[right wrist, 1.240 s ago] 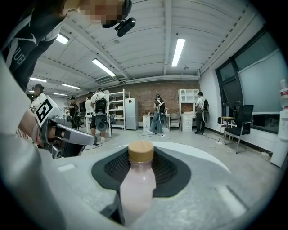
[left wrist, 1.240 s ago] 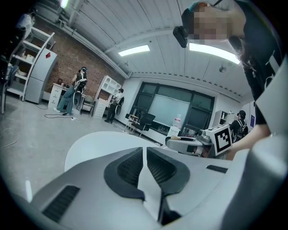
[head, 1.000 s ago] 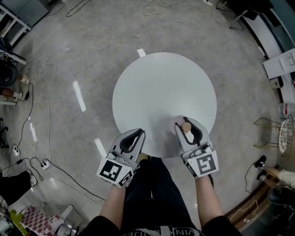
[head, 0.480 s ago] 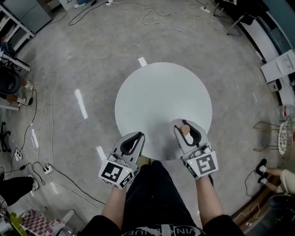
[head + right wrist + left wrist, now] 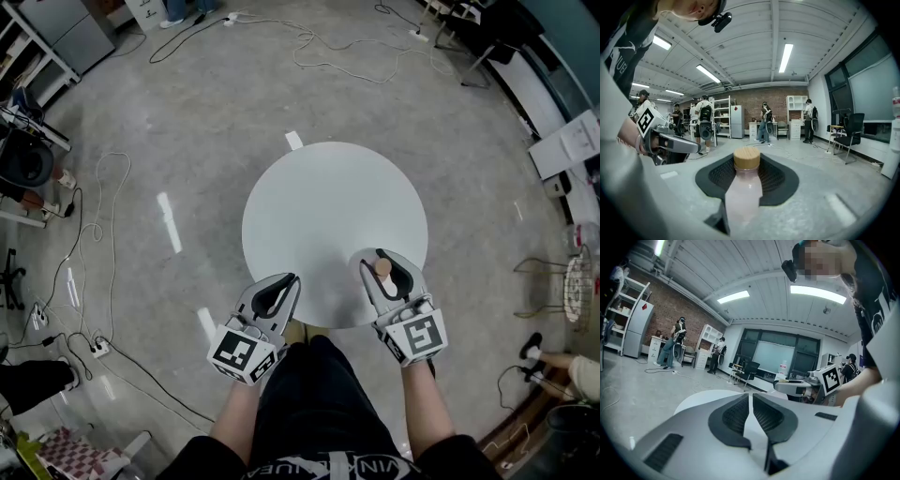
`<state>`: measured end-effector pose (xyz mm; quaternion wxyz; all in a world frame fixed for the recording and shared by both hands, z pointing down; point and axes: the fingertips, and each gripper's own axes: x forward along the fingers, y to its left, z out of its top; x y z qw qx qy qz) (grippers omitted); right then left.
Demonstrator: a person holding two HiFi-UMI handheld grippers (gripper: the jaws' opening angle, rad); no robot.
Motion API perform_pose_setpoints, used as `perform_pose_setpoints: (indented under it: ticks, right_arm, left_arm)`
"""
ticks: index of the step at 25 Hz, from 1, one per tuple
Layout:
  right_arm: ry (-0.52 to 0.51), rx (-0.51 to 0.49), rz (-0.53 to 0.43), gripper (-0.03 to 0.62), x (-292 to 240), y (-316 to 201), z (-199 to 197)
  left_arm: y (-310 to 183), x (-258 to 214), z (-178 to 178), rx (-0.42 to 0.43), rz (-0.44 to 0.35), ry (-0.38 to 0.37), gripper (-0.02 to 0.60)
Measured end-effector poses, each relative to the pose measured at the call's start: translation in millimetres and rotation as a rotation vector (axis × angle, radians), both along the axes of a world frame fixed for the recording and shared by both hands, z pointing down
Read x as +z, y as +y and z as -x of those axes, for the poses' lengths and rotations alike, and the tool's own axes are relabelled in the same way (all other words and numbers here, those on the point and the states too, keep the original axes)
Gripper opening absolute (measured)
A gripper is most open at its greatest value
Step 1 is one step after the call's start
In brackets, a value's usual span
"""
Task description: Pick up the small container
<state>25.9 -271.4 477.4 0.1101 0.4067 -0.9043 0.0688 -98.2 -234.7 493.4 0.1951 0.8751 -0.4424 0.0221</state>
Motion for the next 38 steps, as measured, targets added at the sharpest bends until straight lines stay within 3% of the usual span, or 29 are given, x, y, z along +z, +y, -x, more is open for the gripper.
perform_pose_setpoints:
  ticks: [38]
  right_arm:
    - [-0.007,0.006,-0.033,0.133,-70,4,-4]
  left_arm:
    - [-2,-69,13,-0.018,-0.096,-0.017,0.028]
